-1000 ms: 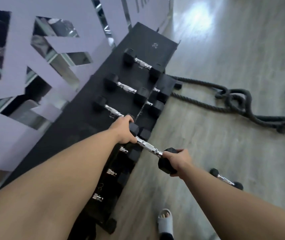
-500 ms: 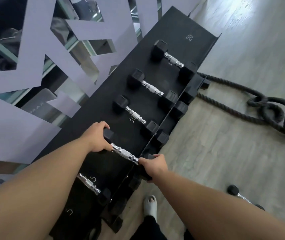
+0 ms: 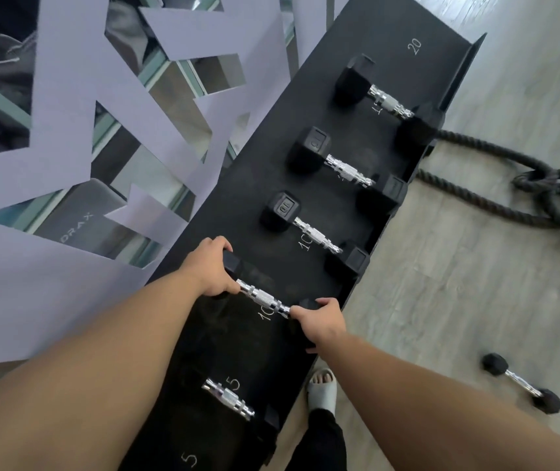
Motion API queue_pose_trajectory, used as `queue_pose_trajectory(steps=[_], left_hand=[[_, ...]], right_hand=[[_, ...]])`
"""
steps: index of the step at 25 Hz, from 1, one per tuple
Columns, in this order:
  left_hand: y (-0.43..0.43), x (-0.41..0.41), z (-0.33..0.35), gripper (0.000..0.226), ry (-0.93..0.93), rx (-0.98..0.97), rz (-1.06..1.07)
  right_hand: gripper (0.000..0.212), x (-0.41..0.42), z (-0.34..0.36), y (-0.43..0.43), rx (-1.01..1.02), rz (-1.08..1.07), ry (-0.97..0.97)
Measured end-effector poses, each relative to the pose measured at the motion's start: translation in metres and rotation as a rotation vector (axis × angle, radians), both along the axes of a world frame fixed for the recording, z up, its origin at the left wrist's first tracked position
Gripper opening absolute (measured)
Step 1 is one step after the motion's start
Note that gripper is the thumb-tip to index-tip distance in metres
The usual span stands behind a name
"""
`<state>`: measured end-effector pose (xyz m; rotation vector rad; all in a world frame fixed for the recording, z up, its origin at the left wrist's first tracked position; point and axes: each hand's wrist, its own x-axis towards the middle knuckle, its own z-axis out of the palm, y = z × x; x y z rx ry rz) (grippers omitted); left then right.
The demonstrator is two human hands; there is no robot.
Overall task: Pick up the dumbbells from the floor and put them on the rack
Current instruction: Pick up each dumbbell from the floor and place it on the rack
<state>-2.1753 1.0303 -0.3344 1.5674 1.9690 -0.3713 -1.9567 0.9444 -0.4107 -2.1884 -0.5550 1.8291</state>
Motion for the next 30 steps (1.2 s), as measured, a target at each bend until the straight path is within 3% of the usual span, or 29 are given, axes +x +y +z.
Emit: queue_pose_trajectory(steps=[6, 10, 14, 21, 26, 30], left_hand=[[0.004, -0.001, -0.032, 0.083, -0.029, -0.051, -0.002], [-0.011, 0.006, -0.056, 0.084, -0.012, -0.063, 0.004], [-0.01, 0.007, -0.058, 0.087, -0.005, -0.046, -0.029], [-0.025, 0.003, -0.073, 0.091, 0.059, 0.011, -0.124], [-0.024, 0.002, -0.076, 0.089, 0.051, 0.013, -0.124], [-0.023, 0.001, -0.075, 0.091, 0.05, 0.009, -0.127]], right_hand=[[0.073, -0.004, -0.017, -0.004, 0.031, -0.02, -0.204], [0.051, 0.002, -0.026, -0.007, 0.049, 0.15, -0.262], [0.068, -0.027, -0.022, 0.006, 0.034, 0.333, -0.351], [0.044, -0.014, -0.037, 0.005, 0.051, 0.562, -0.46], [0.063, -0.018, -0.046, -0.014, 0.048, 0.545, -0.447], [0.064, -0.013, -0.05, -0.006, 0.039, 0.515, -0.41]])
